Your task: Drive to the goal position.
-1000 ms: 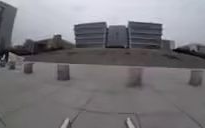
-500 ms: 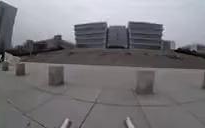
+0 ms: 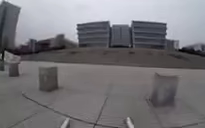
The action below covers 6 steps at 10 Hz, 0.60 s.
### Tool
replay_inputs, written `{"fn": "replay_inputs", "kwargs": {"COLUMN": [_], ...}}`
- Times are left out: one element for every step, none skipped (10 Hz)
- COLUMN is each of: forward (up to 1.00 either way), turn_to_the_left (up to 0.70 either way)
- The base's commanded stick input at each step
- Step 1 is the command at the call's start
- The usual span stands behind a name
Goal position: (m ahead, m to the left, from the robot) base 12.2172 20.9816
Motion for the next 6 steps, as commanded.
{"fn": "replay_inputs", "kwargs": {"forward": [1.00, 1.00, 1.00, 1.00, 1.00, 1.00], "turn_to_the_left": [0.00, 0.00, -0.38, -0.21, 0.00, 0.00]}}
